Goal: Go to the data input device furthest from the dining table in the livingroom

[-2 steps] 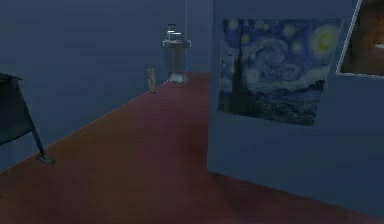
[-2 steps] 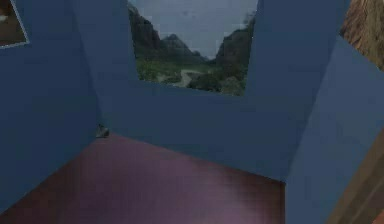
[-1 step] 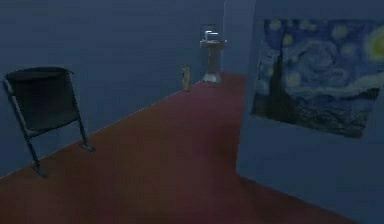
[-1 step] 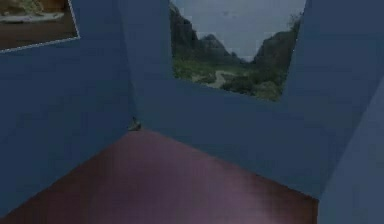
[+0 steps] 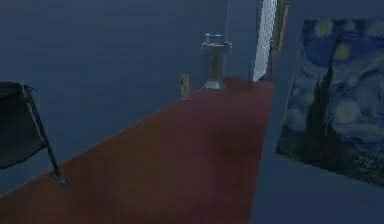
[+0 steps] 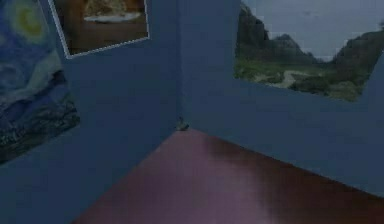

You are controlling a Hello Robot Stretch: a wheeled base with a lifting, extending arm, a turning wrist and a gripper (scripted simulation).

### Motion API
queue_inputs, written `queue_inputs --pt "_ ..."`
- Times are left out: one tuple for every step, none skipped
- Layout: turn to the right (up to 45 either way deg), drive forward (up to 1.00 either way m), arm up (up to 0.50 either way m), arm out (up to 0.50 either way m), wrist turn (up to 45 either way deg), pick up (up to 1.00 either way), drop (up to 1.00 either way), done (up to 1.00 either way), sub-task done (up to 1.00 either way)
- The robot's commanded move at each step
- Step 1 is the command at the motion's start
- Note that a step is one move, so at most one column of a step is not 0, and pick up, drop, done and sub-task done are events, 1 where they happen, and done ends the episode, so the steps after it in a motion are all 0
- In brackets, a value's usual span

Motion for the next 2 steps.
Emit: queue_inputs --pt "-24.0 0.00 0.00 0.00 0.0 0.00 0.00 0.00 0.00" --pt "0.0 0.55 0.00 0.00 0.0 0.00 0.00 0.00 0.00"
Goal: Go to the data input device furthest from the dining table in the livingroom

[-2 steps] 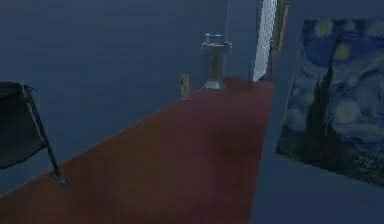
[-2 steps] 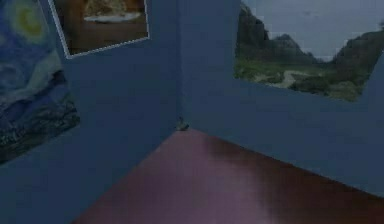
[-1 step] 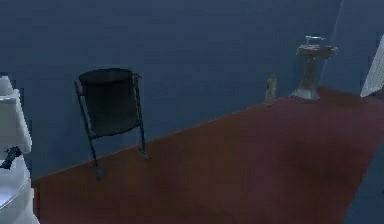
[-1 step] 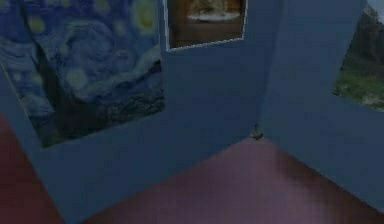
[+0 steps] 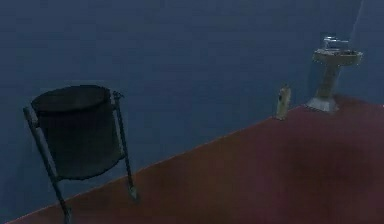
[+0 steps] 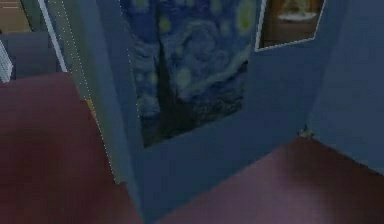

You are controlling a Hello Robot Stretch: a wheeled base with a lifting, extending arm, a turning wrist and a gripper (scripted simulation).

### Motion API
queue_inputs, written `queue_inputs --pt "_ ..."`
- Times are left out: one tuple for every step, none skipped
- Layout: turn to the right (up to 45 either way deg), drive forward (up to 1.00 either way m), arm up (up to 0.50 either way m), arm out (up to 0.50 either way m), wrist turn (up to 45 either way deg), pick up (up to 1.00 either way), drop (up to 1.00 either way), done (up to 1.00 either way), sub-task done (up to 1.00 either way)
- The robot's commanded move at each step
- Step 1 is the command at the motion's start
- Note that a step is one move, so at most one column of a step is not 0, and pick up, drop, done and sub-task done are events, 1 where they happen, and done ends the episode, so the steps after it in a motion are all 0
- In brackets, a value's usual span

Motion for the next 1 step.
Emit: queue_inputs --pt "9.0 0.00 0.00 0.00 0.0 0.00 0.00 0.00 0.00"
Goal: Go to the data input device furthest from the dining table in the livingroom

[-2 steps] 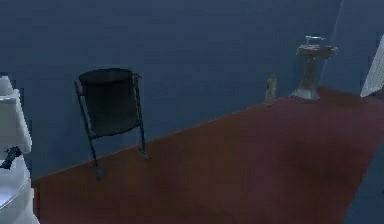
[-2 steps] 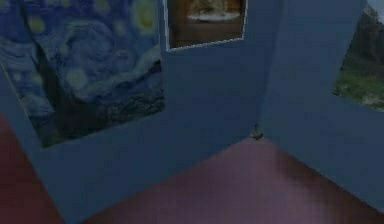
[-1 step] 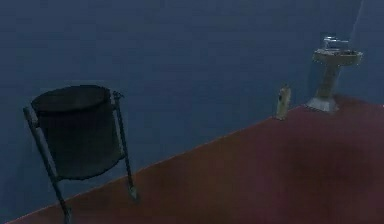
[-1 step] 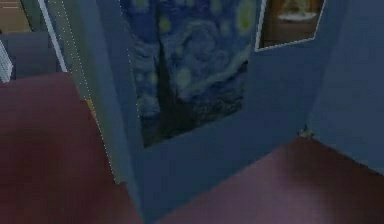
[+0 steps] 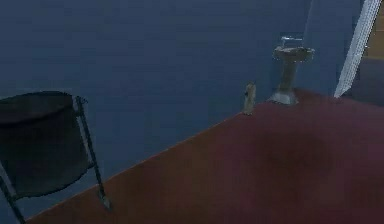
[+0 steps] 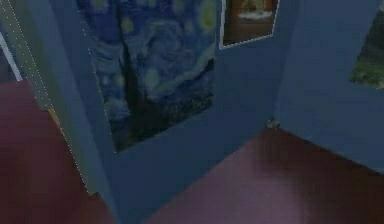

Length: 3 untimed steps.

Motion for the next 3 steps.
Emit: queue_inputs --pt "0.0 0.65 0.00 0.00 0.0 0.00 0.00 0.00 0.00" --pt "45.0 0.00 0.00 0.00 0.0 0.00 0.00 0.00 0.00" --pt "0.0 0.30 0.00 0.00 0.0 0.00 0.00 0.00 0.00"
